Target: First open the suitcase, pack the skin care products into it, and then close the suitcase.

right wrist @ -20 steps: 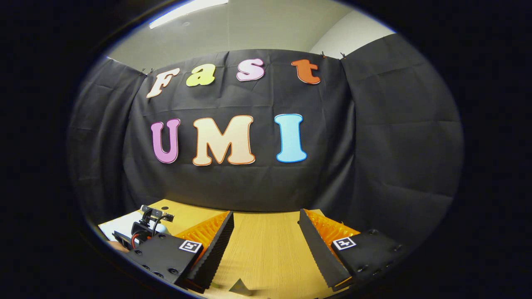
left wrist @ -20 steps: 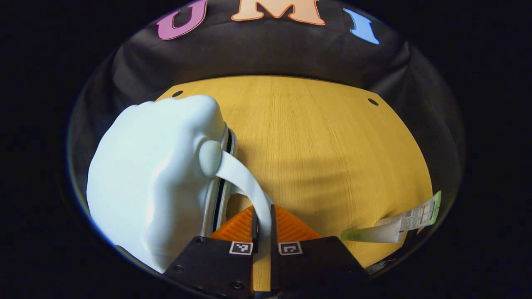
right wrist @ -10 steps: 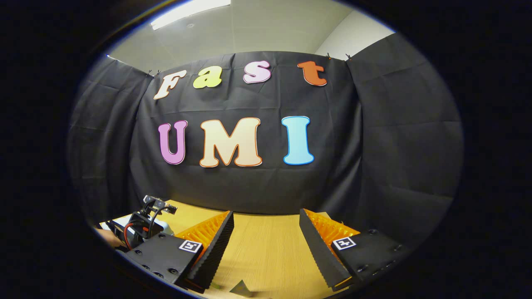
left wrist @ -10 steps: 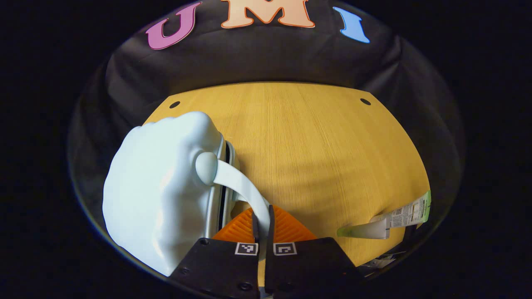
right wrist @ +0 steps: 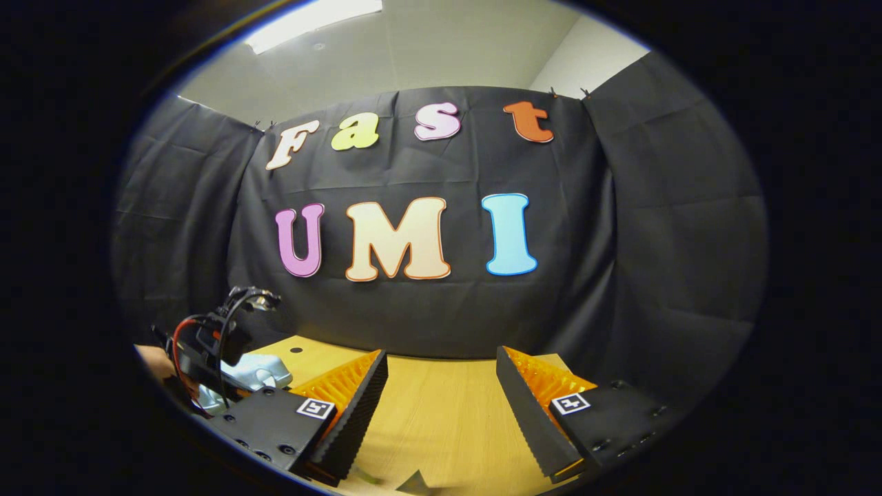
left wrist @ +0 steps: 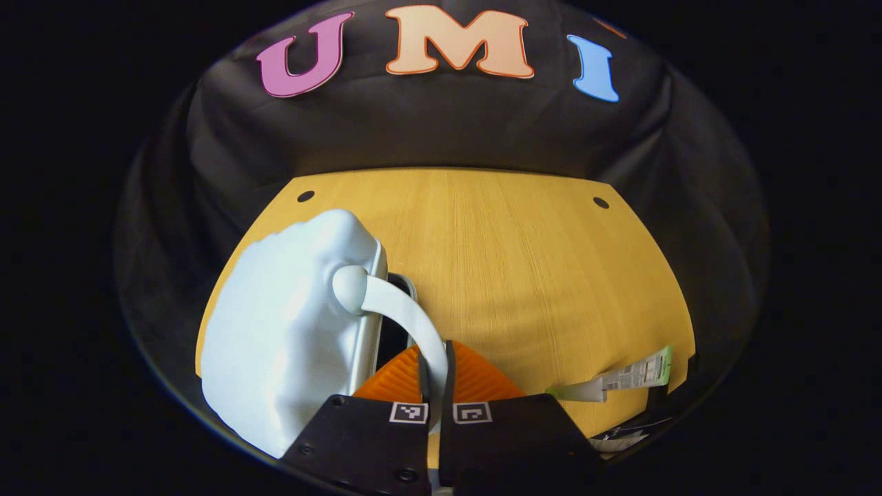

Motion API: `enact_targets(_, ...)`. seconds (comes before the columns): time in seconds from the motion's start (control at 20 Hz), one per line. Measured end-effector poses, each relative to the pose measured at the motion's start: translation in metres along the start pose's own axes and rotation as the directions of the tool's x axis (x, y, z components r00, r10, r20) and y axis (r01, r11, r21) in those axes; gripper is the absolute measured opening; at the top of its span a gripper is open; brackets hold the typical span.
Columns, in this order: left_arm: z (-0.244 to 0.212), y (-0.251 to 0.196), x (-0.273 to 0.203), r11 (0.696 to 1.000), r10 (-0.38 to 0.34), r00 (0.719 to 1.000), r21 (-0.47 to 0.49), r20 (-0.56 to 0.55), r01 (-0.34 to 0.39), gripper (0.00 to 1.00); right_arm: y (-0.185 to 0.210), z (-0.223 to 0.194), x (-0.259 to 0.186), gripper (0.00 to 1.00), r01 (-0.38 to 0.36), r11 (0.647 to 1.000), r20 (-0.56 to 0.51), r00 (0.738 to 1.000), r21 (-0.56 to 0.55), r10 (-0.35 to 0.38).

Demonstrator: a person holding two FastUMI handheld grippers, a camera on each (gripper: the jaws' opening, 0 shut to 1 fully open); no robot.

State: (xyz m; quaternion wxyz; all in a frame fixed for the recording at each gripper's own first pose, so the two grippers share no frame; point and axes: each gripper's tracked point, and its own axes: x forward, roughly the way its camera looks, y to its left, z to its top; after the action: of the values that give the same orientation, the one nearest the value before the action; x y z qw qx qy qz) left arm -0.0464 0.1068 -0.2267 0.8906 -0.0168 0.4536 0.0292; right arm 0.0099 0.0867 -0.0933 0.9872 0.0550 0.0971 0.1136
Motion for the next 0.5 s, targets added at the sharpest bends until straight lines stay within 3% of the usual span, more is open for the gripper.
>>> enact_targets(0.5,0.062,0.068,-0.060,0.997,0.075,0.988,0.019,0.137,-0.078,0.00,0.023,0.003,0.004,0.98,-0.048,0.999,0.021,0.999,0.011,0.048)
